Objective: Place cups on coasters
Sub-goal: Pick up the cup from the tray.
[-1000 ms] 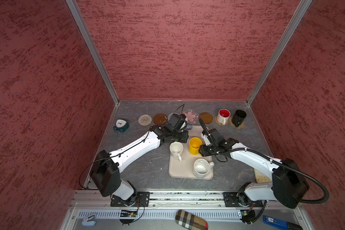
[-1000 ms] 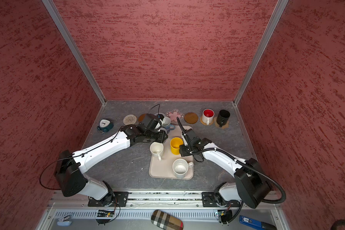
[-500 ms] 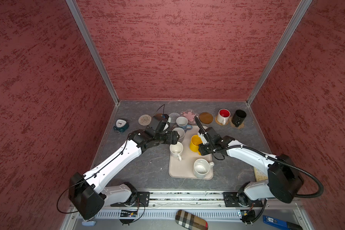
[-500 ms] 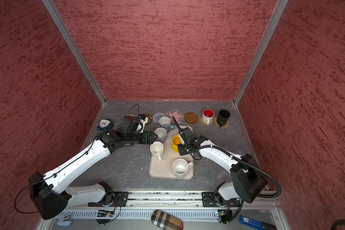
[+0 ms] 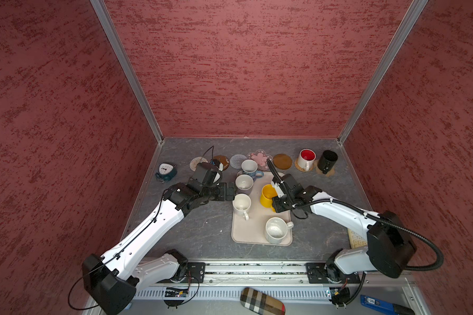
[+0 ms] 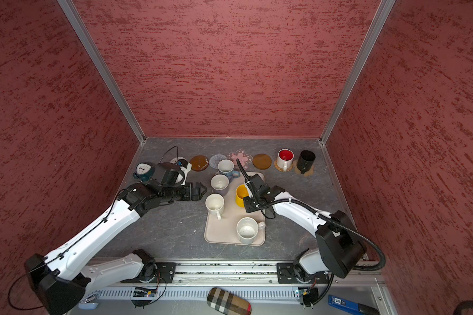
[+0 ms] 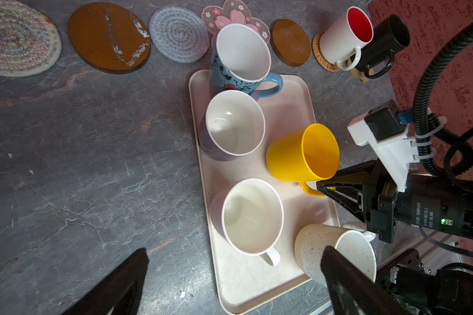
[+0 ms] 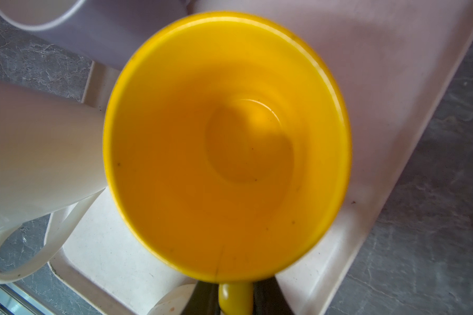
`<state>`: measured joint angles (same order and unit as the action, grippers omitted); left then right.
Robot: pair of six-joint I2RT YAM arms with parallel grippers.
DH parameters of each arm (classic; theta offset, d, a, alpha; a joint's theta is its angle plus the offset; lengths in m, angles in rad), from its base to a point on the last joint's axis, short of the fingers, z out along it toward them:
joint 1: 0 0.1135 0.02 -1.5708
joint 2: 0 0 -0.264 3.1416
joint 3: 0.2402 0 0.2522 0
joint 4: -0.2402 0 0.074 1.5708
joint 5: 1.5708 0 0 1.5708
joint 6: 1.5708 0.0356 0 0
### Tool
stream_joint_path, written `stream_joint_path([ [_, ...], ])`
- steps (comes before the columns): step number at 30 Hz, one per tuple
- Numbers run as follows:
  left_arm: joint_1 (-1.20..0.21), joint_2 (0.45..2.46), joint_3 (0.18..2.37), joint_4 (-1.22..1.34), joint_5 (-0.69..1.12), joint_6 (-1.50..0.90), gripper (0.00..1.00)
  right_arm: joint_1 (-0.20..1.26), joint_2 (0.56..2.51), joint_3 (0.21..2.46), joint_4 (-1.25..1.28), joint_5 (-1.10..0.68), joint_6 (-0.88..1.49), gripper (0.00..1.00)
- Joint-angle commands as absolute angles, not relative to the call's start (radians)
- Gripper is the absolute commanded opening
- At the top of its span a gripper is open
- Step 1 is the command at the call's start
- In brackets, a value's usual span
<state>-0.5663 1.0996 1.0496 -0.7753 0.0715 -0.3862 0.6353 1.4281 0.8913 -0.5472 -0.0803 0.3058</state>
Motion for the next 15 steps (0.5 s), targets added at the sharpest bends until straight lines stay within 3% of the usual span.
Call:
stream_joint_path([
  [1,-0.561,1.083,1.037,-0.794,0.064,-0.388,0.99,0.64,1.377,0.932,-0.556,-0.038,0.31,0.0],
  [15,-0.562,1.08,1.005,-0.773,0.064,-0.397,0.99,0.635,1.314,1.062,-0.649,0.085,0.344,0.0],
])
